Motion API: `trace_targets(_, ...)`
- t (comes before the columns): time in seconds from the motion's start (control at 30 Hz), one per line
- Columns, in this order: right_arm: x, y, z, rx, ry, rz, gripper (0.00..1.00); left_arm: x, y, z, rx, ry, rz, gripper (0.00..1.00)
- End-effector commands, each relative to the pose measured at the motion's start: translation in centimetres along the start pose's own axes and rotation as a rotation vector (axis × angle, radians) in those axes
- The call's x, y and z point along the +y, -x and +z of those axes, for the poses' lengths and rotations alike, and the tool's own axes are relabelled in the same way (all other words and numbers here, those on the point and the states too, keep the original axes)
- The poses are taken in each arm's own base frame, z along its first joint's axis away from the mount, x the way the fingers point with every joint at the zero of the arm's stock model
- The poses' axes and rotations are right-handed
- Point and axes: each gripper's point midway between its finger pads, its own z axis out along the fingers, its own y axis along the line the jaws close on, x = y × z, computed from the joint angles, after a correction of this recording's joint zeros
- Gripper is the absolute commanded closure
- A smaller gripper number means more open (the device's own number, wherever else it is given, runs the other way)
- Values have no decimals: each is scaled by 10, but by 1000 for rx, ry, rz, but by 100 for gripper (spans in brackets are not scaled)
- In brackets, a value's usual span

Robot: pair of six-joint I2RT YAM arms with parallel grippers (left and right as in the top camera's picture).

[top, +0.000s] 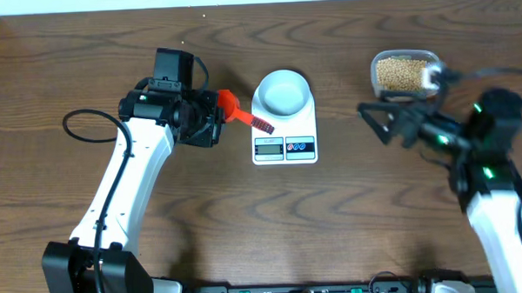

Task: Scoop item into bowl and weigh 50g on scale
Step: 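Lift the red scoop with the left gripper toward the scale center, then grasp the scoop handle with the right gripper from the left gripper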

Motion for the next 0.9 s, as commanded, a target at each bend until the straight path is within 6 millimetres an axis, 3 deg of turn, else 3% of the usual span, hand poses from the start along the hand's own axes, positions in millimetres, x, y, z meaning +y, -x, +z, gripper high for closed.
trace_targets(0.0, 6, -14, 36, 130, 99, 81, 1, -6, 0, -6, -11, -23, -5, 93)
trace_targets(0.2, 8, -43, 88, 255, 125, 106, 1, -5, 15, -5, -123, -19, -42, 92)
trace_targets(0.3, 17, -50, 104, 267, 164, 63, 1, -5, 13, -4, -152, -18, -68, 93)
trace_targets(0.47, 24, -59, 110, 290, 185, 53, 1, -3, 1, 1, -164, -11, -83, 93)
trace_targets(0.63, 15, -52, 114, 251, 117, 88, 1, -1, -13, 6, -148, -3, -116, 93)
trace_targets(0.87, 12, -57, 120, 254, 68, 153, 30, 3, -36, 11, -112, 5, -179, 93)
